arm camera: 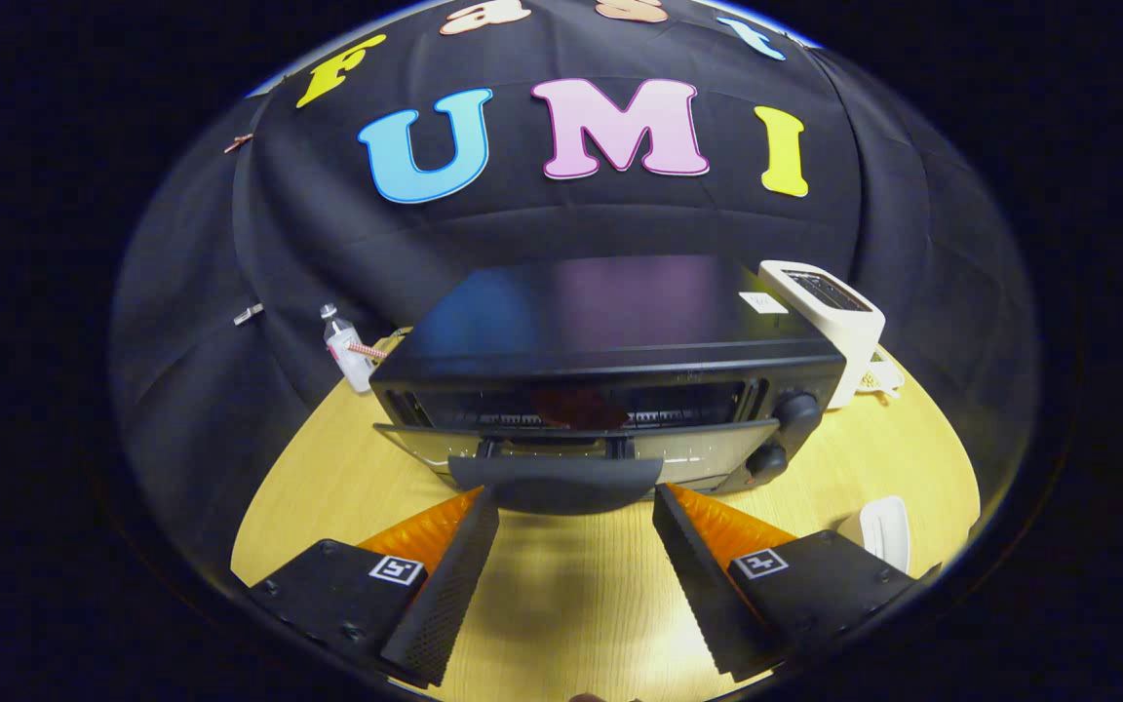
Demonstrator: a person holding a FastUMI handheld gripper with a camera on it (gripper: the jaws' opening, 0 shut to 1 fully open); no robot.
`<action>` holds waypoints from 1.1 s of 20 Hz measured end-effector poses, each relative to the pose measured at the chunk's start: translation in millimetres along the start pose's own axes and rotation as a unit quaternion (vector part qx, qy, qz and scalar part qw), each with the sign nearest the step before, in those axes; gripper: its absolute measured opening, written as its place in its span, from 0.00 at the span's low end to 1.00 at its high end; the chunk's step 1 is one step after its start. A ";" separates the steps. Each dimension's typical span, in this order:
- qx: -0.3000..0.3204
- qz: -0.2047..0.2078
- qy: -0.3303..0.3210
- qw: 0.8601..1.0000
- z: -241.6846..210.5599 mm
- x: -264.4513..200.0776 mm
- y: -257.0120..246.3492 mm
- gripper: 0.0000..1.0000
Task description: Open the toaster oven, put the food inside, and close the toaster oven door.
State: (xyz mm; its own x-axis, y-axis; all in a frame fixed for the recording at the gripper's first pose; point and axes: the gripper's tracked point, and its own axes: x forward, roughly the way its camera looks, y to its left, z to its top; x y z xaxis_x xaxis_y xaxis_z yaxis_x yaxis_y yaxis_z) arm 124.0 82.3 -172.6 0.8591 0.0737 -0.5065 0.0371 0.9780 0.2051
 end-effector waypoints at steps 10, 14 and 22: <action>-0.071 0.027 -0.117 0.990 82.5 -92.1 -10.6 0.99; -0.079 0.002 -0.183 0.980 135.6 -143.2 -36.3 1.00; -0.030 -0.067 -0.228 0.971 168.2 -233.2 -108.7 0.98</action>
State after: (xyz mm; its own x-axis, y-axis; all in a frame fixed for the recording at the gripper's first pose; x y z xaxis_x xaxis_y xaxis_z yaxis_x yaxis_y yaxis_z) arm 5.5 -73.9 64.1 0.9858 -0.1358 -0.0984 0.1461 0.9836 0.1060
